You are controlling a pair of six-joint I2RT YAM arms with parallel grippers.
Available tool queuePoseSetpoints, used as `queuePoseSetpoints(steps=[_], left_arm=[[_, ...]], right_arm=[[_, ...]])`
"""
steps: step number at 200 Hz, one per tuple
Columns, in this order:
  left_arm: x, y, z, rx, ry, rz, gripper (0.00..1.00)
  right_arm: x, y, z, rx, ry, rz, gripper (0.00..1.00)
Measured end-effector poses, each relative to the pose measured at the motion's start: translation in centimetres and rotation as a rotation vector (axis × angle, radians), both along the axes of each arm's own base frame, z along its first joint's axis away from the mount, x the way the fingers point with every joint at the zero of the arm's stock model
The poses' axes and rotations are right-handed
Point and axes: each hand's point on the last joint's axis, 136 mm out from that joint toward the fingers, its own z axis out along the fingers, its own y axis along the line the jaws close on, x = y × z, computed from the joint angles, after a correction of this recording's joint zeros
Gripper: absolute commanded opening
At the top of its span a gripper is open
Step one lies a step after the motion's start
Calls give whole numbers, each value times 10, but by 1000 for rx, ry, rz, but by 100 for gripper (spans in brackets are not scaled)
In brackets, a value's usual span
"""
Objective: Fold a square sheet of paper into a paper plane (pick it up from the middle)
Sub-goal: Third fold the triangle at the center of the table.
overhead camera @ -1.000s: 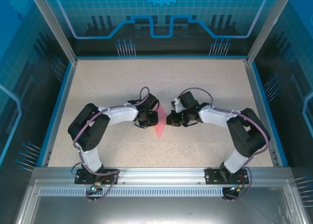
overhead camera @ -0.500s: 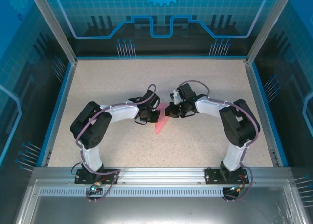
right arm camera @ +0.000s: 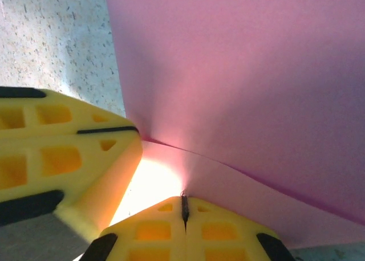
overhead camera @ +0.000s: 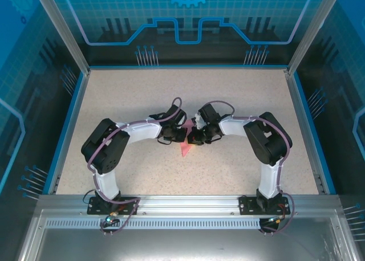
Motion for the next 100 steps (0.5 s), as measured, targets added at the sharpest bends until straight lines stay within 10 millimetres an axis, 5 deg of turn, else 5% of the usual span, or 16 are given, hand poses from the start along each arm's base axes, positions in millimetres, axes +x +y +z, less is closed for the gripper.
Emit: queuePoseSetpoints(steps=[56, 100], left_arm=[[-18, -2, 48, -230, -23, 159, 0], [-55, -5, 10, -344, 148, 271, 0]], right_arm=[[1, 3, 1, 17, -5, 6, 0], [2, 6, 3, 35, -8, 12, 0]])
